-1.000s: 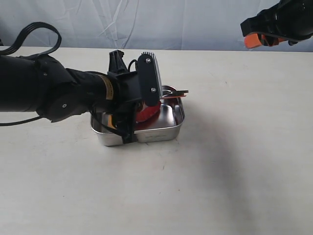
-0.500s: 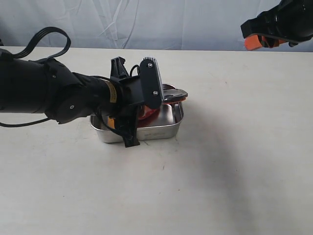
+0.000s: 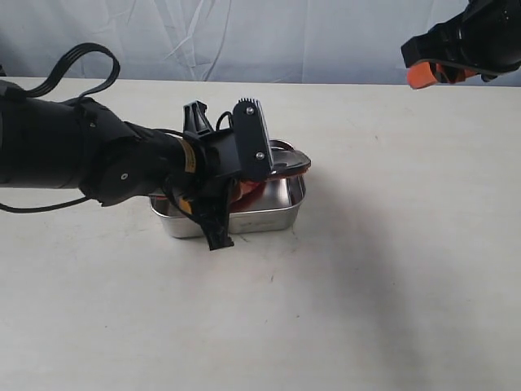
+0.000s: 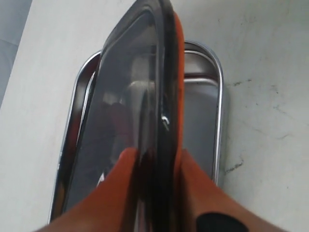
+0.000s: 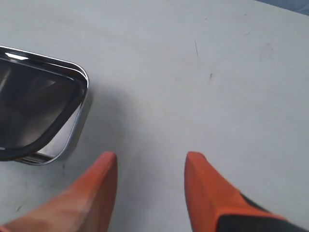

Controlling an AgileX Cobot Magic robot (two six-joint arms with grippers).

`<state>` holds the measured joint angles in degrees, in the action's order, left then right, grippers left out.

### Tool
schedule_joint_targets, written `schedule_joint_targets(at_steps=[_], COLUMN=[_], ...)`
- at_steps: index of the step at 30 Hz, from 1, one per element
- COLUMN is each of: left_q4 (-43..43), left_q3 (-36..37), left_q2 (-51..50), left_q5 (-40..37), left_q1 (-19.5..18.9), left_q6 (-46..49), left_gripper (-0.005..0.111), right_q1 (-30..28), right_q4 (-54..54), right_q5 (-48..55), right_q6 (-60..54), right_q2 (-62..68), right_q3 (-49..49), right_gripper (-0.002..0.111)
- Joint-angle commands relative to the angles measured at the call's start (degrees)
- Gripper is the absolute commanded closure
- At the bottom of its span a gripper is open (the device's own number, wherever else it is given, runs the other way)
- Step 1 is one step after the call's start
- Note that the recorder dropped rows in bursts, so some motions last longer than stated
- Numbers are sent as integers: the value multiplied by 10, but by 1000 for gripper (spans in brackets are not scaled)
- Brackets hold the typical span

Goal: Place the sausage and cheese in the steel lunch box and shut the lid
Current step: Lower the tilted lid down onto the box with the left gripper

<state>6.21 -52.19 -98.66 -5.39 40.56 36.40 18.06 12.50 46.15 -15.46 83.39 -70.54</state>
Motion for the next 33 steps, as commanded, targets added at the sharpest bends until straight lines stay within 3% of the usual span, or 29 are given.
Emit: schedule_joint_targets(at_steps=[1,15,22,33], left_q4=[-45,-55,-55,-55], left_q3=[14,14,14,14], left_q2=[-20,-20,-20,-20], left_q5=[-116,-135,-148,-106], left_q1=[-3,-3,-3,-3], left_q6=[-32,-32,-32,-33], left_gripper=[107,68,66,66], right_q1=[0,0,0,0], right_q4=[-3,-1,-1,-1], right_q5=[6,12,12,12], right_q6=[0,0,0,0], right_q2=[-4,-4,-4,-4], right_q3=[-1,-1,-1,-1], right_gripper=[65,65,65,65])
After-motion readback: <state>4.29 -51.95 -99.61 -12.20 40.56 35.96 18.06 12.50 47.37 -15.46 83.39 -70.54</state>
